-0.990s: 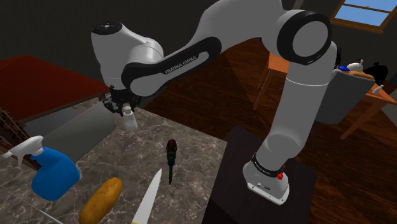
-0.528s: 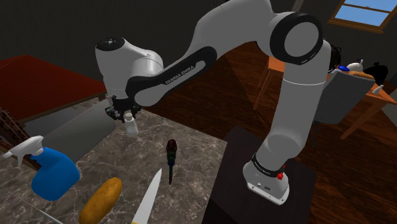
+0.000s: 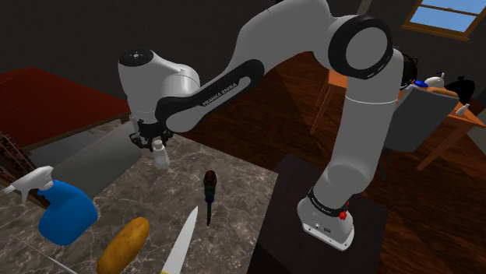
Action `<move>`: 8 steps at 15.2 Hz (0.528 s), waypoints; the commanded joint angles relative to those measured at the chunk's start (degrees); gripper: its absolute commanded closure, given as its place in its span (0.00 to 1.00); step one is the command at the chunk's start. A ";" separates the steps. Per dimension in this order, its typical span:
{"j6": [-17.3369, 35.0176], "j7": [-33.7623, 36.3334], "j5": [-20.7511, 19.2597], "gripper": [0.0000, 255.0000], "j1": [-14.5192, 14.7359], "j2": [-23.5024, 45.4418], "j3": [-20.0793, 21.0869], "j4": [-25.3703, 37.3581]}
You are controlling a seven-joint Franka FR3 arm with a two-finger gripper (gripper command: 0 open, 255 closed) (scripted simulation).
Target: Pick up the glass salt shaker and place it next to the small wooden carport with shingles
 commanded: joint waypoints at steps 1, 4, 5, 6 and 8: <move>0.00 0.00 -0.01 0.00 0.00 0.00 0.00 0.01; 0.00 0.01 -0.01 0.00 0.01 0.01 0.00 0.01; 0.00 0.01 -0.01 0.00 0.01 0.01 0.00 0.01; 0.00 0.01 -0.01 0.00 0.00 0.01 0.00 0.01; -2.62 -1.42 2.32 0.00 -0.43 -2.44 1.05 0.82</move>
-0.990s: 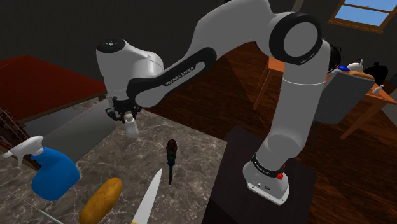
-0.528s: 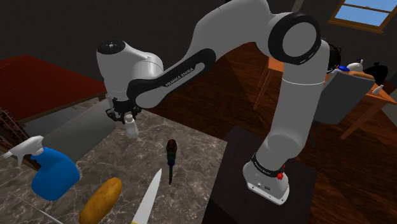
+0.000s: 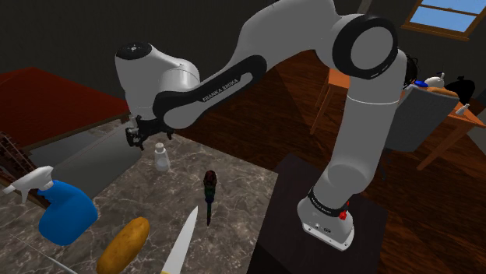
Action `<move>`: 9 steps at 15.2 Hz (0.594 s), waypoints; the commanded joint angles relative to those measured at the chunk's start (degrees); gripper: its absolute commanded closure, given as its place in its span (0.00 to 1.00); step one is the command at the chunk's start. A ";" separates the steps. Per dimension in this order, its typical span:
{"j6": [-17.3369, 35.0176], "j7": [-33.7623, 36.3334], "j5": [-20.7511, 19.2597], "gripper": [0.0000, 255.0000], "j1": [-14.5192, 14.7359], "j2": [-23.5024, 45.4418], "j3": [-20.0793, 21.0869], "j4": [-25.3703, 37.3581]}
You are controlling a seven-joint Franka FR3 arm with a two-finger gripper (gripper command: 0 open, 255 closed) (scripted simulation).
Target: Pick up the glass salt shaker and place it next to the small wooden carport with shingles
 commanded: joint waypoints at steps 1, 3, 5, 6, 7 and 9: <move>-2.33 -1.38 2.15 0.00 -0.48 -2.33 0.90 0.61; -3.43 -1.90 2.99 0.00 -0.56 -3.20 1.20 1.09; -3.43 -1.90 2.99 0.00 -0.56 -3.20 1.19 1.09; -3.43 -1.90 2.99 0.00 -0.55 -3.20 1.19 1.09; -3.43 -1.90 2.99 0.00 -0.55 -3.20 1.19 1.09; -3.43 -1.90 2.99 0.00 -0.55 -3.20 1.19 1.09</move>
